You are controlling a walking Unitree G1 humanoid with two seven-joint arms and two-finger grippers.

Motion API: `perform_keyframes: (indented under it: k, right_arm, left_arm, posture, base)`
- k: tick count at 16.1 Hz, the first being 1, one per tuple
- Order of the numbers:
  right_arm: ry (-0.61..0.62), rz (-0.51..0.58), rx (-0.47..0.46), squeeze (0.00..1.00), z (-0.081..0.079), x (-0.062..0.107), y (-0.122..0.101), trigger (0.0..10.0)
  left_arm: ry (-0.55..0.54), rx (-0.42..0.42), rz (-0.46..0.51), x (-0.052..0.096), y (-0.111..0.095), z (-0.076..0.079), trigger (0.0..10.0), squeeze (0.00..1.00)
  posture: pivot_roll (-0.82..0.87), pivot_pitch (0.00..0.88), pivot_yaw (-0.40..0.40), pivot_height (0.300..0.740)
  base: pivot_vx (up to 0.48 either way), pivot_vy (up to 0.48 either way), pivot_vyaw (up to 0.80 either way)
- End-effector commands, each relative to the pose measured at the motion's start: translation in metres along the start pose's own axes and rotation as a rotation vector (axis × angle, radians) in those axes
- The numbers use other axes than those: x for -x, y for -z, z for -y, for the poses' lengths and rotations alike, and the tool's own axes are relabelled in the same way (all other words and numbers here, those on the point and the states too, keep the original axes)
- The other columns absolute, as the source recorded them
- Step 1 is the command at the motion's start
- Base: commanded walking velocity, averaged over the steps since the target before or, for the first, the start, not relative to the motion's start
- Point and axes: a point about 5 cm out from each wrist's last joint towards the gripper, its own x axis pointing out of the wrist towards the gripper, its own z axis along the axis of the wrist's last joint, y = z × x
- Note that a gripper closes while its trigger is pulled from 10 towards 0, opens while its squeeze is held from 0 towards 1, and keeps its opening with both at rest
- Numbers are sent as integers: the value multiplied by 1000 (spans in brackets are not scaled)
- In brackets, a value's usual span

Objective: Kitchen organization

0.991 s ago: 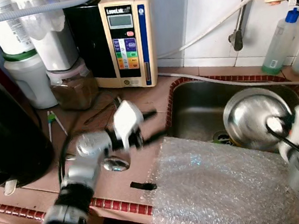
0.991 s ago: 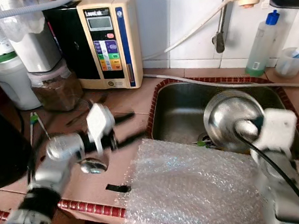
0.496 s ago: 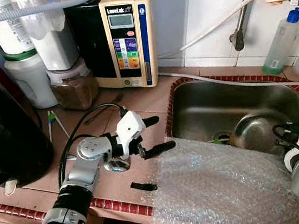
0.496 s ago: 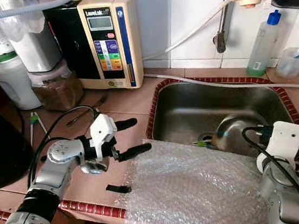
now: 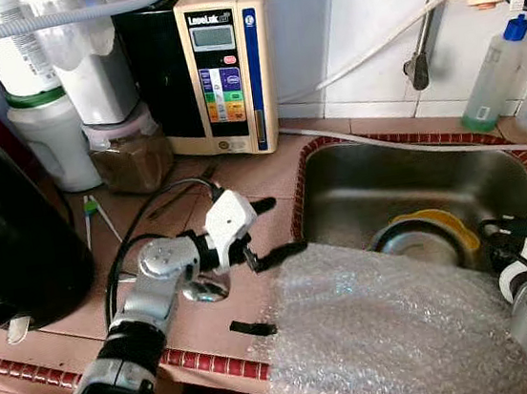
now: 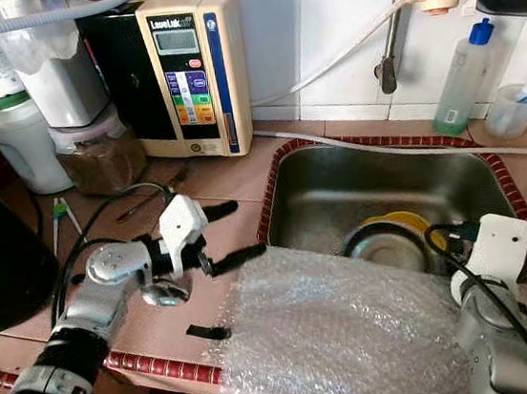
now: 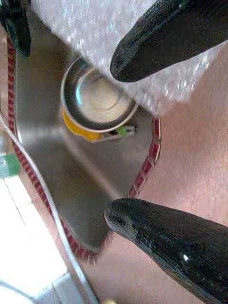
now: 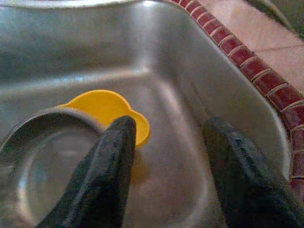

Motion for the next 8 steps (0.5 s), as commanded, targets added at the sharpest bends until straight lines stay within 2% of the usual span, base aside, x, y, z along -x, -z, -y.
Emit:
perform_keyframes:
  k: [1,3,4,5,7,8]
  right_arm:
    - [-36,84,22,1000,-6,3,-13,10000]
    - [-110,193,53,1000,-22,10,-32,10000]
    - [-133,203,39,1000,-25,12,-34,10000]
    - [-204,225,31,1000,-37,16,-36,10000]
    - [-288,226,45,1000,-50,23,-32,10000]
    - [-332,223,30,1000,-57,25,-31,10000]
  left_arm:
    - [-59,-28,21,2,-9,-11,10000,1000]
    - [-159,-24,30,4,-14,-24,10000,1000]
    - [-178,-21,28,5,-15,-27,10000,1000]
    - [-240,-18,25,9,-18,-36,10000,1000]
    - [-369,-28,-85,17,-9,-49,10000,1000]
    - [-399,-9,-113,19,-4,-51,10000,1000]
  posture:
    - [35,26,59,740]
    - [36,26,60,740]
    - [37,25,60,740]
    - [41,25,60,740]
    - [50,23,59,740]
    - [51,22,59,740]
  base:
    - [0,0,0]
    - [0,0,0]
    - [0,0,0]
    - [0,0,0]
    - [0,0,0]
    - [0,0,0]
